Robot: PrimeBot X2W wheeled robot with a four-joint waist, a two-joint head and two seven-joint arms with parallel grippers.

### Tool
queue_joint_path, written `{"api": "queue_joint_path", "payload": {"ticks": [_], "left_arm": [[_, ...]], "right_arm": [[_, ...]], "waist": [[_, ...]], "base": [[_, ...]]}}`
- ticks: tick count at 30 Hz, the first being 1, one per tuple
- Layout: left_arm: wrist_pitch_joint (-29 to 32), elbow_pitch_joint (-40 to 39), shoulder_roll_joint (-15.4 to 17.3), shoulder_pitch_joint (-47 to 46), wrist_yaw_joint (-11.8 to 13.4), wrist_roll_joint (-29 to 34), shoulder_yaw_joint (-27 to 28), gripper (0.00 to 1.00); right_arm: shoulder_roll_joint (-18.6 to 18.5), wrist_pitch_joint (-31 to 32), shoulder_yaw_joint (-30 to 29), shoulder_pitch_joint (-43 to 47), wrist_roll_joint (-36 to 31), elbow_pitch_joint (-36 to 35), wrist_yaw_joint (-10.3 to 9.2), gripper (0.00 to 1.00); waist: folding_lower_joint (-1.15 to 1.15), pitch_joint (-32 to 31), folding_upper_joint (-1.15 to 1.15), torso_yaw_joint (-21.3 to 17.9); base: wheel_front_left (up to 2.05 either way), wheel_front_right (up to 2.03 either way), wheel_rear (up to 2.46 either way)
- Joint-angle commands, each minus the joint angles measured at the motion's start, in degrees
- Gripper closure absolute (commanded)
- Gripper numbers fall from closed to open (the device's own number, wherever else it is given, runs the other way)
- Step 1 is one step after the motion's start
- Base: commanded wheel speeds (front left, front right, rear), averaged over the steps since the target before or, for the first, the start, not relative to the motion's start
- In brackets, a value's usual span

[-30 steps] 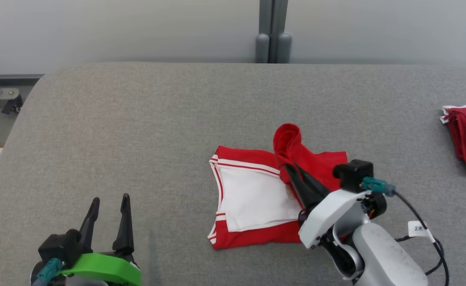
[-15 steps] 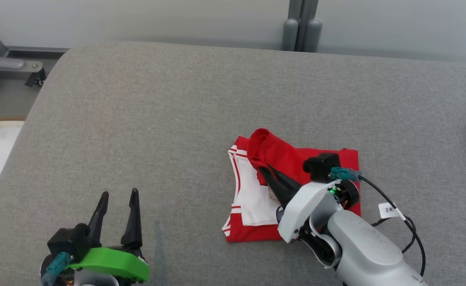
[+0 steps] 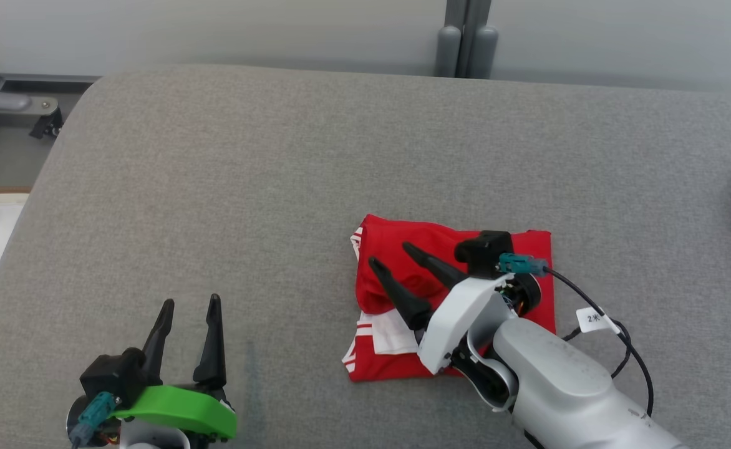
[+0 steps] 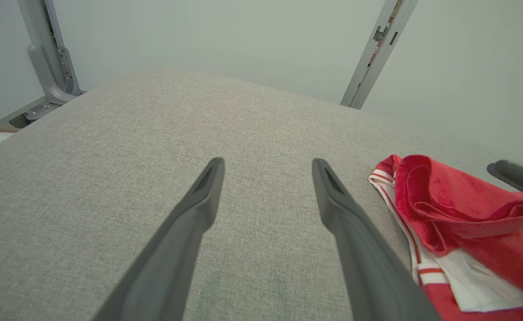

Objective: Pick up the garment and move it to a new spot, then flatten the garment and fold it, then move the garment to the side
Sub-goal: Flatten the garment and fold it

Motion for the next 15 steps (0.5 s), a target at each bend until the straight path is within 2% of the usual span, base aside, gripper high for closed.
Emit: {"api": "queue_joint_path", "payload": {"ticks": [1,8,12,15], "left_arm": [[-0.2,0.0,-0.1,-0.2,-0.2,0.4,0.3,0.0],[-0.2,-0.4,-0.3,0.1,-0.4,1.2,0.5,0.0],[-0.2,-1.0,-0.5,0.4,-0.5,1.6,0.9,0.0],[-0.2,-1.5,-0.8,0.7,-0.6,2.0,1.1,0.0]], "right_arm": [[-0.2,-0.9,0.1,-1.0,0.0,0.2,-0.03,0.0],[-0.2,-4.0,-5.5,-3.3,-6.9,2.5,-0.03,0.0],[-0.2,-4.6,-10.9,-2.8,-12.0,2.6,-0.03,0.0],[-0.2,-4.6,-16.3,-1.4,-18.2,1.8,-0.03,0.0]], "waist": [[0.0,-0.6,0.0,-0.9],[0.0,-1.4,0.0,-3.3],[0.0,-1.7,0.0,-4.5],[0.0,-2.3,0.0,-5.5]], "base": [[0.0,0.0,0.0],[0.0,0.0,0.0],[0.0,0.0,0.0],[0.0,0.0,0.0]]}}
